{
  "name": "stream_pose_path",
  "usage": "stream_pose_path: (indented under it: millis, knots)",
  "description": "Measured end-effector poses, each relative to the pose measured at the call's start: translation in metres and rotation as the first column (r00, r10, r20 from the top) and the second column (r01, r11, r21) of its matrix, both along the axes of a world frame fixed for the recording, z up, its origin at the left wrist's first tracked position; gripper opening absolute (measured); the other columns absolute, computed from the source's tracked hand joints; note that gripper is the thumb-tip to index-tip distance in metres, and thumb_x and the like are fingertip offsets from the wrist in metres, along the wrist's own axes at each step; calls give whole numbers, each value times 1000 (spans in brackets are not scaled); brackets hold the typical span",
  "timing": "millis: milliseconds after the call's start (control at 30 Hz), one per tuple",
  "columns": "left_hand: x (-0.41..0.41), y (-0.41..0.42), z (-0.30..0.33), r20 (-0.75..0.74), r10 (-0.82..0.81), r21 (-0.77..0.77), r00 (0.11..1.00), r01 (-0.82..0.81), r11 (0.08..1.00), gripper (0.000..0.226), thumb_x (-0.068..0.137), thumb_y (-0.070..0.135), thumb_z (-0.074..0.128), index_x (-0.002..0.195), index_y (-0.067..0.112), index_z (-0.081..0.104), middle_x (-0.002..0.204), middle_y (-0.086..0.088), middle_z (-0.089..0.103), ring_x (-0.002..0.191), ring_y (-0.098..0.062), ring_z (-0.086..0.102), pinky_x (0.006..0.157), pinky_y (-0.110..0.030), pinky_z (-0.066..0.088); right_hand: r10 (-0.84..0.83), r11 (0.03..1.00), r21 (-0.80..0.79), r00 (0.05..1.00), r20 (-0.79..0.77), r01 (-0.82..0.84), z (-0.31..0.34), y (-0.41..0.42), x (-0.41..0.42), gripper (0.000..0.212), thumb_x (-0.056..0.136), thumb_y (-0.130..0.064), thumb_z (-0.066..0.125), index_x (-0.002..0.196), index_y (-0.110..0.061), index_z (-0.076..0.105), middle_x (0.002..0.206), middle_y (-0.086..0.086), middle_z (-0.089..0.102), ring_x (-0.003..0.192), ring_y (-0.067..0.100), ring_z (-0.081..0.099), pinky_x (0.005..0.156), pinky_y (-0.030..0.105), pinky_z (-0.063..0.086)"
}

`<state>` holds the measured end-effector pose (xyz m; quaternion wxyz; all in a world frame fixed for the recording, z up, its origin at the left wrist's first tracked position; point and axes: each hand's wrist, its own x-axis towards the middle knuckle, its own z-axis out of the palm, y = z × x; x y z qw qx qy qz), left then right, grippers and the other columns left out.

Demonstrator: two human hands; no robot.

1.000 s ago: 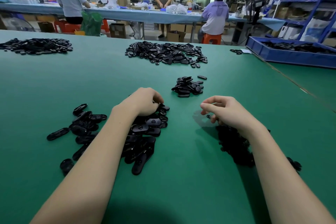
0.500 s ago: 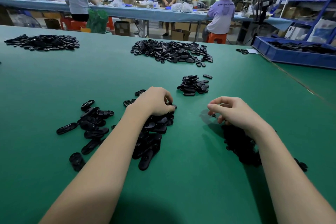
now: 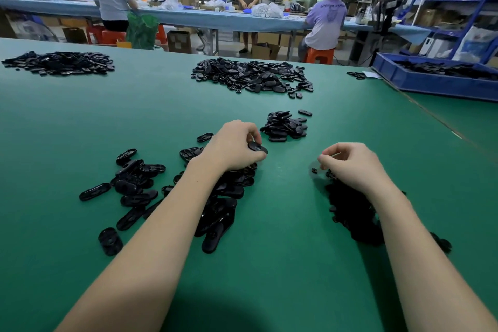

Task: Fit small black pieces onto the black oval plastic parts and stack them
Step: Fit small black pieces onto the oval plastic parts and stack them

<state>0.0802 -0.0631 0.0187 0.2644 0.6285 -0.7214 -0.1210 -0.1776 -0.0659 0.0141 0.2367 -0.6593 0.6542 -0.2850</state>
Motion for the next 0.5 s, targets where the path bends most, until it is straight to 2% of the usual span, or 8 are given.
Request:
stream_pose_path:
  millis: [67, 167, 333, 500]
  knots:
    - [-7, 0, 2, -56, -63, -54, 996, 60, 997, 19, 78, 35, 79, 90, 34, 65, 97, 4, 62, 94, -15, 61, 88, -31, 50, -16, 1000, -7, 993, -115, 16, 0, 0, -1, 4, 86, -37, 71, 83, -35, 73, 82, -22, 71, 88, 10, 64, 76, 30, 49]
    - [-19, 2, 3, -89, -155, -113, 984, 145, 983, 20, 79, 36, 80, 93, 35, 65, 98, 8, 59, 95, -10, 60, 85, -23, 45, -7, 1000, -2, 972, -233, 6, 0, 2, 3, 7, 82, -45, 75, 86, -39, 73, 81, -29, 68, 89, 9, 63, 73, 27, 43]
    - [-35, 7, -1, -113, -230, -200, 967, 205, 958, 23, 80, 30, 81, 99, 27, 68, 99, 8, 56, 93, -3, 59, 75, -2, 35, -68, 997, -70, 919, -389, 44, -2, 6, 19, 8, 83, -44, 72, 88, -39, 76, 93, -18, 75, 97, 17, 67, 72, 27, 43]
    - [-42, 8, -1, -148, -224, -234, 963, 186, 954, 24, 79, 24, 84, 94, 22, 65, 94, 1, 55, 74, -13, 58, 70, -9, 40, -113, 992, -103, 881, -460, 73, -2, 7, 27, 13, 88, -39, 65, 96, -33, 74, 105, -3, 74, 101, 27, 67, 74, 28, 43]
